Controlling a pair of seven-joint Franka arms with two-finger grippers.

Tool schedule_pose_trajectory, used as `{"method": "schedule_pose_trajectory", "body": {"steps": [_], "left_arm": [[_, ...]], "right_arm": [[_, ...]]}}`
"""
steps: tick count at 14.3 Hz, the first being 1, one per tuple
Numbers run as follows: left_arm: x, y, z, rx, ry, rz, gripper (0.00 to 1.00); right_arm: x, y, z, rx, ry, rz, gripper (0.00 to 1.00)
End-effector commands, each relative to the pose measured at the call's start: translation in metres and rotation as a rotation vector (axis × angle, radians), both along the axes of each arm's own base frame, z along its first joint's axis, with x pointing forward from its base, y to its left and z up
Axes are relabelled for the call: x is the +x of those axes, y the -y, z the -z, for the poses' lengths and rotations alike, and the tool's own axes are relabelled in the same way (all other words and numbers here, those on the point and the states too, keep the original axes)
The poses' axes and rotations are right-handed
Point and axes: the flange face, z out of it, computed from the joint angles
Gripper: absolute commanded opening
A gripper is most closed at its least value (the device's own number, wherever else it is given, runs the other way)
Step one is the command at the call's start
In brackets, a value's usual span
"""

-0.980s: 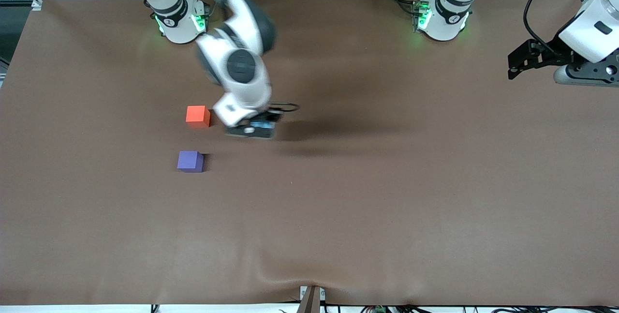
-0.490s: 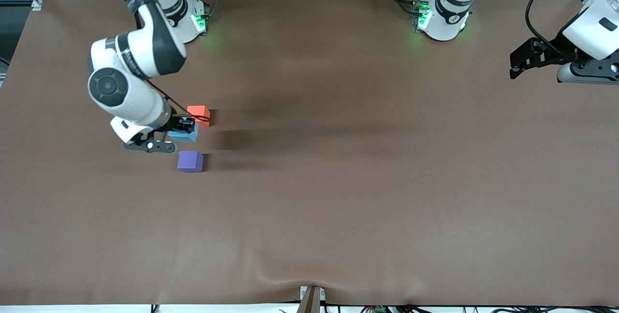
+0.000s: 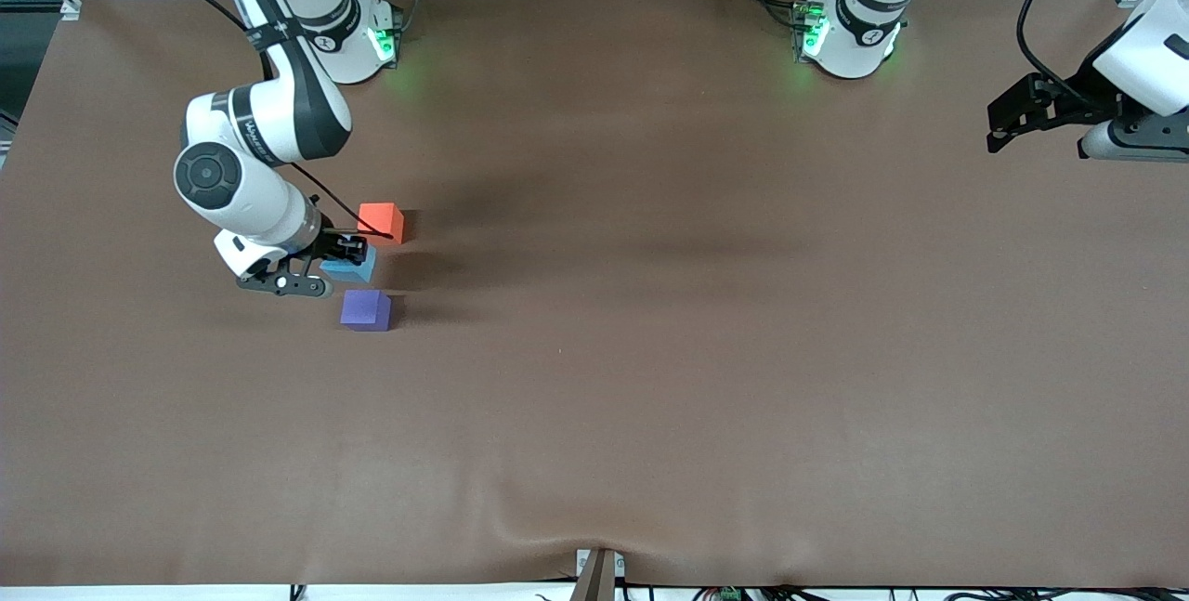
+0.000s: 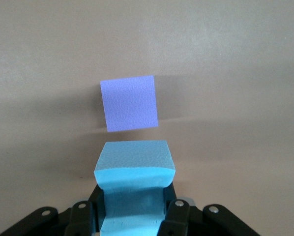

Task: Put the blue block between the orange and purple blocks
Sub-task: 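Carry the blue cube with the right gripper between orange and purple cubes, then lower the blue cube onto the table and open the right gripper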

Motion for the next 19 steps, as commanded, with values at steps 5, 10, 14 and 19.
{"method": "schedule_pose_trajectory", "body": {"steps": [5,10,14,19], "left_arm": [[-0.003,-0.005,-0.006,-0.011,0.009,0.013,1.0],[-0.002,-0.005,-0.004,-0.006,0.004,0.047,1.0],[-0.002,-0.005,-0.003,-0.011,0.001,0.033,1.0],[-0.002,-0.004,-0.002,-0.009,-0.003,0.036,1.0]], "right_arm": [[-0.013,-0.006,0.052,0.022,0.026,-0.037,0.0],[-0.019,-0.006,0.077,0.028,0.031,-0.042,0.0],[-0.023,-0.005,0.091,0.029,0.019,-0.05,0.0],[-0.026,0.0,0.103,0.033,0.028,-0.044,0.0]]}}
